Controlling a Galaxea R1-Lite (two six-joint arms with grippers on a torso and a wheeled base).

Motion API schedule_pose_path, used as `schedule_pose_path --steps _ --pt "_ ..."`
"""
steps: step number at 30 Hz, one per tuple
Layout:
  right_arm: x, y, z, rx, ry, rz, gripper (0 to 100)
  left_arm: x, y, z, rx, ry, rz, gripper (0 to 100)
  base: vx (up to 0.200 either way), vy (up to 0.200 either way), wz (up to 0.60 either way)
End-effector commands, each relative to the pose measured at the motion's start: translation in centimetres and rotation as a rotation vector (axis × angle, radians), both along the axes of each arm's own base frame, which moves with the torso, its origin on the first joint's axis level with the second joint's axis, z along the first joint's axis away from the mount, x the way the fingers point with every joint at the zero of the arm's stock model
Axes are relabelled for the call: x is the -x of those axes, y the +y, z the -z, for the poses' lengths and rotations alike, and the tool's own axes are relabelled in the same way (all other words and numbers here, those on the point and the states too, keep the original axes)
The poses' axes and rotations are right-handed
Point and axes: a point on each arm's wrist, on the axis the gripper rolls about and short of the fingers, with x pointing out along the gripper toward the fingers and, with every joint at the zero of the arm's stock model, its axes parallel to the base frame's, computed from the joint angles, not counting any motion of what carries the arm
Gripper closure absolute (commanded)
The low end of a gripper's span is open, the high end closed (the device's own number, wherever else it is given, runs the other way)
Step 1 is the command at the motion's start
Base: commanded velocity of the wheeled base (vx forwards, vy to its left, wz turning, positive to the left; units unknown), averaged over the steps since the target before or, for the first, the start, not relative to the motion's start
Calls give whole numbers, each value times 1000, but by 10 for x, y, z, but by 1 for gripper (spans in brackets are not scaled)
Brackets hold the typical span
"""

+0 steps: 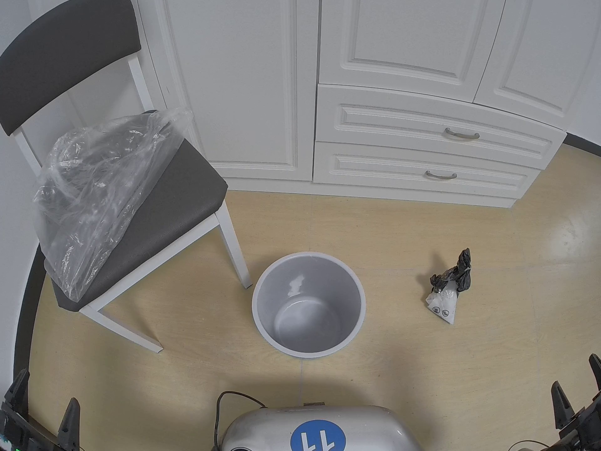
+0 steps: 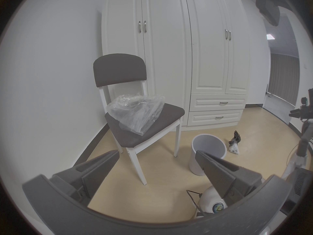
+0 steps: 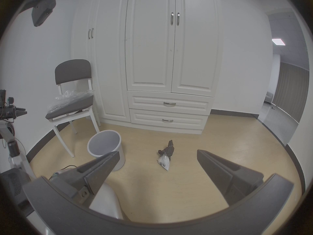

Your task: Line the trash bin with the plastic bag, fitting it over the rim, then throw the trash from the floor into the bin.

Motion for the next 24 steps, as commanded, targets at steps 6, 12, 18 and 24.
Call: schedule_pose_path --steps 6,12,18,24 --pt "0 -1 5 -70 1 18 0 7 1 -28 176 -244 -22 0 0 0 0" --pt "0 0 5 -12 -4 11 0 13 0 -40 37 -268 -12 0 0 0 0" --pt "0 0 3 -19 -13 4 0 12 0 -35 28 -186 -7 0 0 0 0" --pt "15 2 -60 -180 -195 -113 0 12 0 -36 28 -171 1 0 0 0 0"
